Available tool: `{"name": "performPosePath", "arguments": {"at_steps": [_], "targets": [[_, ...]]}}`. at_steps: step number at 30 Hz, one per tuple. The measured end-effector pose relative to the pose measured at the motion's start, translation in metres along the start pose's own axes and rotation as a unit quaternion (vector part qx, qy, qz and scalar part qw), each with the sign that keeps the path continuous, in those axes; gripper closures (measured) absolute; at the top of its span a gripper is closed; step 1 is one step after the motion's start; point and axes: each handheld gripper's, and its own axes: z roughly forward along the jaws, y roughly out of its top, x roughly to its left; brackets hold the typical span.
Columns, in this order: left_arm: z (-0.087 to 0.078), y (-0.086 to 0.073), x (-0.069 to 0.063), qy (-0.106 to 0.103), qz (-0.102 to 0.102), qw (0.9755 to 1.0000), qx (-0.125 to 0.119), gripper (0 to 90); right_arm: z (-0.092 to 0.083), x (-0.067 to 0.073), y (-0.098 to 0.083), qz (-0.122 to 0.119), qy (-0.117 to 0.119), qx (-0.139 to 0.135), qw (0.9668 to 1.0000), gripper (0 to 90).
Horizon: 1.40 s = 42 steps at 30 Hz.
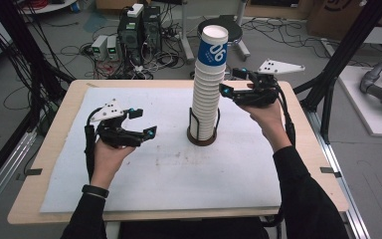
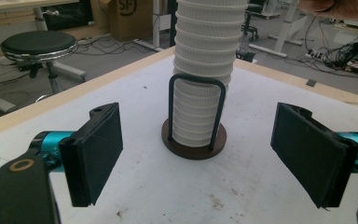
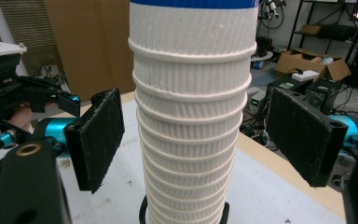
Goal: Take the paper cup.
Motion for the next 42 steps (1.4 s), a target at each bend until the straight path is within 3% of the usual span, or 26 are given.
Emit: {"name": "performPosePath", "arguments": {"at_steps": [20, 42], "targets": [[0.002, 0.001, -0.002, -0.014, -0.005, 0.9999, 0.0, 16.7, 0.028, -0.002, 0.007, 0.019, 0.011, 0.018, 0.9996, 19.2], [0.007, 0.006, -0.004, -0.028, -0.009, 0.9995, -0.008, 16.7, 0.039, -0.005, 0.006, 0.021, 0.017, 0.013, 0.9995, 14.9]]}}
